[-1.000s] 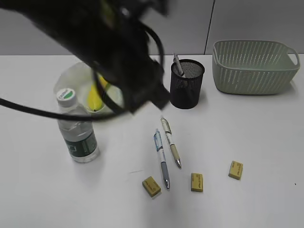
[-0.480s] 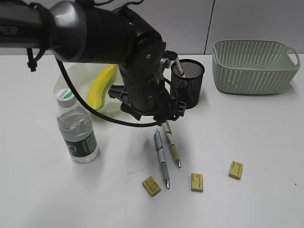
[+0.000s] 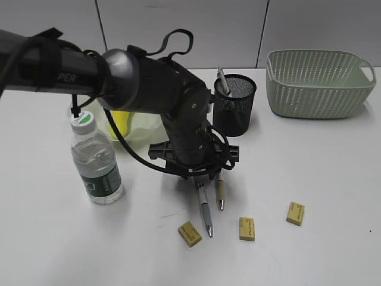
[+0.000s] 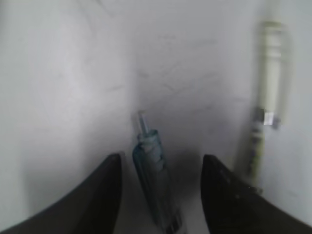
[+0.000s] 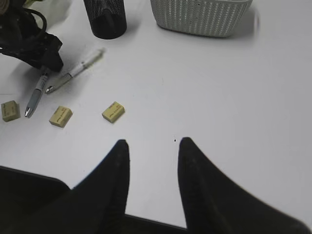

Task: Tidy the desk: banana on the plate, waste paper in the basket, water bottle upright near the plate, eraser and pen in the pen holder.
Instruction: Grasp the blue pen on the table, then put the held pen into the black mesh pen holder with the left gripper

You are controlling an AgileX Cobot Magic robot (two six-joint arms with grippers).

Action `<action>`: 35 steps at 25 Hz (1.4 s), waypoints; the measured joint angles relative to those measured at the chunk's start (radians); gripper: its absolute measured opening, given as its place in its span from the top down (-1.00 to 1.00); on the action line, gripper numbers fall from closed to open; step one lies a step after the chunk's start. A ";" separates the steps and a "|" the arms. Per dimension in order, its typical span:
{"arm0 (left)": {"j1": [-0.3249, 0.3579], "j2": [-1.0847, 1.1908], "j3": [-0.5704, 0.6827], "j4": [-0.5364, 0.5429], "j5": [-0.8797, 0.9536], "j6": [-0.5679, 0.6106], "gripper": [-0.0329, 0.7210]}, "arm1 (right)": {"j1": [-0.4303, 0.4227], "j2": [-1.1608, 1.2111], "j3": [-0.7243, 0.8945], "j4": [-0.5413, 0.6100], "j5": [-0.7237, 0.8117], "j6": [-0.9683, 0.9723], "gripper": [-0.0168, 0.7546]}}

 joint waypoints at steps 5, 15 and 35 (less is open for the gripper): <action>0.000 0.003 0.000 0.003 -0.024 -0.009 0.10 | 0.000 0.000 0.000 0.000 0.000 0.000 0.24; 0.000 0.003 0.000 0.026 -0.028 -0.011 0.55 | 0.000 0.000 0.000 0.000 0.000 0.000 0.24; 0.001 -0.090 -0.001 0.145 -0.078 -0.013 -0.02 | 0.000 0.000 0.000 0.000 0.000 0.000 0.24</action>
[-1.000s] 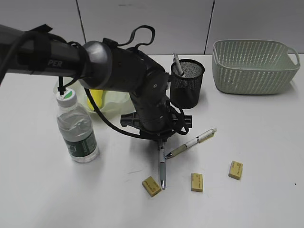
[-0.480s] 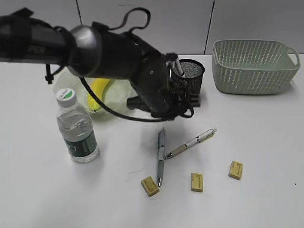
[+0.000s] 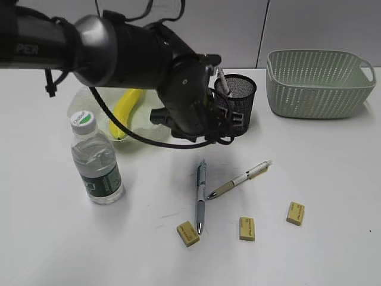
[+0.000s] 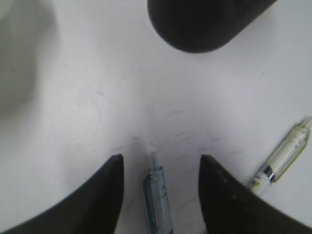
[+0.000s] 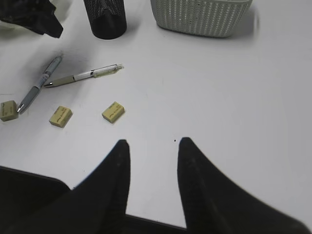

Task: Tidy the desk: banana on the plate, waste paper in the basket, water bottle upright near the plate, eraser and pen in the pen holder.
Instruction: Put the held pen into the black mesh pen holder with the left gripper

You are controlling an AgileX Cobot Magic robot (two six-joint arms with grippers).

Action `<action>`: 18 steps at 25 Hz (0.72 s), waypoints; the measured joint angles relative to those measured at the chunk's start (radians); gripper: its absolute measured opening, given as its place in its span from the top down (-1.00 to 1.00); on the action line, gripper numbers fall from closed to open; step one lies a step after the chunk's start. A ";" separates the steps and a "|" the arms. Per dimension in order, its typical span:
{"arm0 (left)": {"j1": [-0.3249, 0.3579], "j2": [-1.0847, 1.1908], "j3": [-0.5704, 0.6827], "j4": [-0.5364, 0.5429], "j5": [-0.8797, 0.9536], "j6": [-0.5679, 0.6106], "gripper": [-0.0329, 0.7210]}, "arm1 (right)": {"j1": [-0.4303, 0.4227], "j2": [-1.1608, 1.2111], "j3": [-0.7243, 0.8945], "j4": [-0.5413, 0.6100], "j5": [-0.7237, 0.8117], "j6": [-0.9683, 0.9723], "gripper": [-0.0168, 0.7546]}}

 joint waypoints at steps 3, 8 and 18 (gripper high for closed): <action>-0.002 0.033 0.000 -0.014 0.012 0.000 -0.24 | 0.000 0.000 0.000 0.000 0.000 0.000 0.24; -0.011 0.083 0.000 -0.042 0.023 0.003 -0.30 | 0.000 0.000 0.000 0.000 0.000 0.000 0.24; -0.013 0.101 0.000 -0.047 0.040 0.004 0.61 | 0.000 0.000 0.000 0.000 0.000 0.000 0.24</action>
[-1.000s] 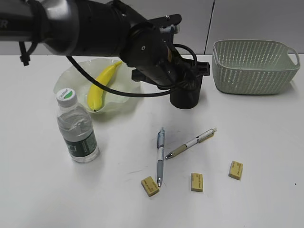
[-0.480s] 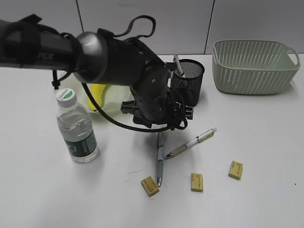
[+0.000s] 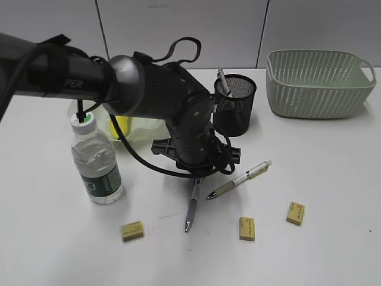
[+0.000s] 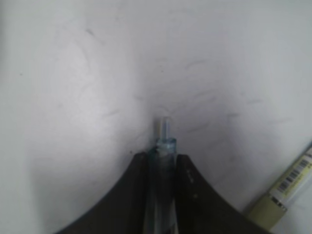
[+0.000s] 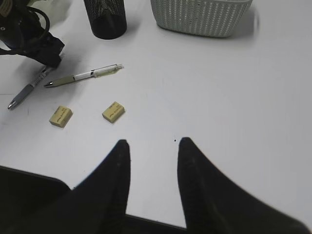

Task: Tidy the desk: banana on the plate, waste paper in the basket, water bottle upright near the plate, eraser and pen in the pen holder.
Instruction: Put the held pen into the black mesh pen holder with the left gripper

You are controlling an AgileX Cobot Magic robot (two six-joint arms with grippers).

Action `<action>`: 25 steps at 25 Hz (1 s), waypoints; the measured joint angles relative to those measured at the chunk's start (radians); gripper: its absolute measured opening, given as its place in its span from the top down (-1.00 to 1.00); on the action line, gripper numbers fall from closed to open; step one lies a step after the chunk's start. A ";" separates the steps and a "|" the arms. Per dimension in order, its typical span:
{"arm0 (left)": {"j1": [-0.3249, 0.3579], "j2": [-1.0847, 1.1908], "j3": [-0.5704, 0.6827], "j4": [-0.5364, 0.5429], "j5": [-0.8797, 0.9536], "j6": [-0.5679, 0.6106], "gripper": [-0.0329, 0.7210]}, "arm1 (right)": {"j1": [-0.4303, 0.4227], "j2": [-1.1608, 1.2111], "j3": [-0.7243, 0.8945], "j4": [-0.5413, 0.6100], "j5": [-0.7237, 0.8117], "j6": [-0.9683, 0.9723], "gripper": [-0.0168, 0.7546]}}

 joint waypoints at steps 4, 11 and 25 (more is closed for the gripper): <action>0.000 -0.004 0.000 0.003 -0.002 0.001 0.61 | 0.000 0.000 0.000 0.000 0.000 0.000 0.24; 0.000 -0.141 0.001 0.074 -0.231 0.002 0.61 | 0.000 0.000 0.000 0.000 0.000 0.000 0.24; 0.174 -0.082 0.001 0.234 -1.230 0.235 0.61 | 0.000 0.000 0.000 0.000 0.000 0.000 0.24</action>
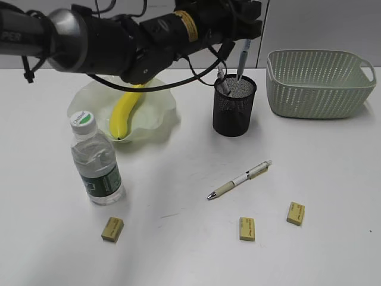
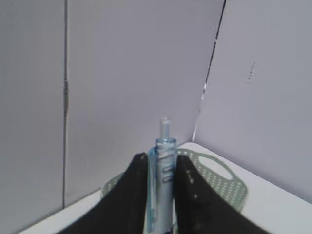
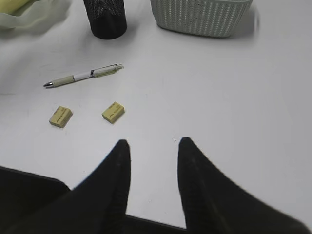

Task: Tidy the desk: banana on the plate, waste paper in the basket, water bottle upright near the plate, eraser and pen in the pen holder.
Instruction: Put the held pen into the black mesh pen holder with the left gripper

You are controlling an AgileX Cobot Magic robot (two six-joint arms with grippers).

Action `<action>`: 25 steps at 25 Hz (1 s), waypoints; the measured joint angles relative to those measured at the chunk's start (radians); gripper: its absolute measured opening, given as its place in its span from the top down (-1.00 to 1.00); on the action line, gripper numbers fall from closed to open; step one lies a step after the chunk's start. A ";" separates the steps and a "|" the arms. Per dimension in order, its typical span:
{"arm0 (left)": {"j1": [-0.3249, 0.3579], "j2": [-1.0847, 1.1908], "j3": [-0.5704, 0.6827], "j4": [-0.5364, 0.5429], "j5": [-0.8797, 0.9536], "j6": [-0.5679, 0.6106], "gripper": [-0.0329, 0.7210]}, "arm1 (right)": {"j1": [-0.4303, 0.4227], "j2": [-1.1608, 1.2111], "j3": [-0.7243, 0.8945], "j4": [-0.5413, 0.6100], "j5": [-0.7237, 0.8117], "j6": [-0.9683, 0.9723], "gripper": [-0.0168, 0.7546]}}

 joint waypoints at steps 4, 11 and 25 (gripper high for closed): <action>0.022 0.076 0.000 -0.095 -0.148 0.118 0.61 | 0.000 0.000 0.000 0.000 0.000 0.000 0.24; 0.026 0.151 0.000 -0.133 -0.185 0.142 0.47 | 0.000 0.000 0.000 0.000 0.000 0.000 0.24; -0.010 -0.140 0.002 0.029 0.711 0.092 0.11 | 0.000 0.000 0.000 0.000 0.000 0.000 0.33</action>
